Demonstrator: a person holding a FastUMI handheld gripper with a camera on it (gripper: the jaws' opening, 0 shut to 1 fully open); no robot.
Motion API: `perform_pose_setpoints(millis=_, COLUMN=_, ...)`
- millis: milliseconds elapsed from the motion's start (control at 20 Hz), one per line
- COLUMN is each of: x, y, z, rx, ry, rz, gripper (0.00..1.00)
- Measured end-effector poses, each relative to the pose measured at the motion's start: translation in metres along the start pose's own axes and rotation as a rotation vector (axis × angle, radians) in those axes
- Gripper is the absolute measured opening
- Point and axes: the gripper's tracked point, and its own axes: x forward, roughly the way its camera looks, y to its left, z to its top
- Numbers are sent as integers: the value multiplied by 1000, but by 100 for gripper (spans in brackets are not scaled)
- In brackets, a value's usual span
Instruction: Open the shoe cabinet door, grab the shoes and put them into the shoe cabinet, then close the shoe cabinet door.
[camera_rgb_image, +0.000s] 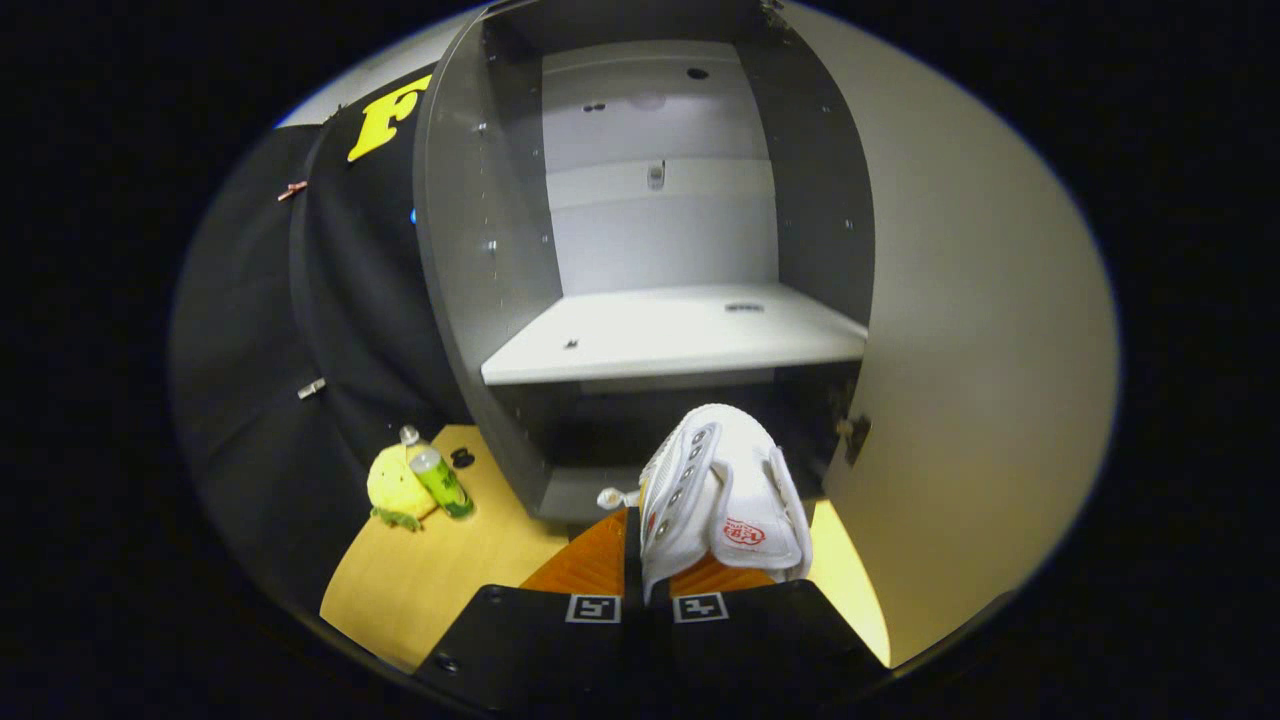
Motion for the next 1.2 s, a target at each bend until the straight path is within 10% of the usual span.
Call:
perform_pose_setpoints(millis=700, x=13, y=12, z=81, rx=-157, ry=-90, rz=104, gripper=4)
perform_pose_setpoints(millis=1200, x=119, y=-5, z=155, rx=-126, ry=-148, rz=62, gripper=4)
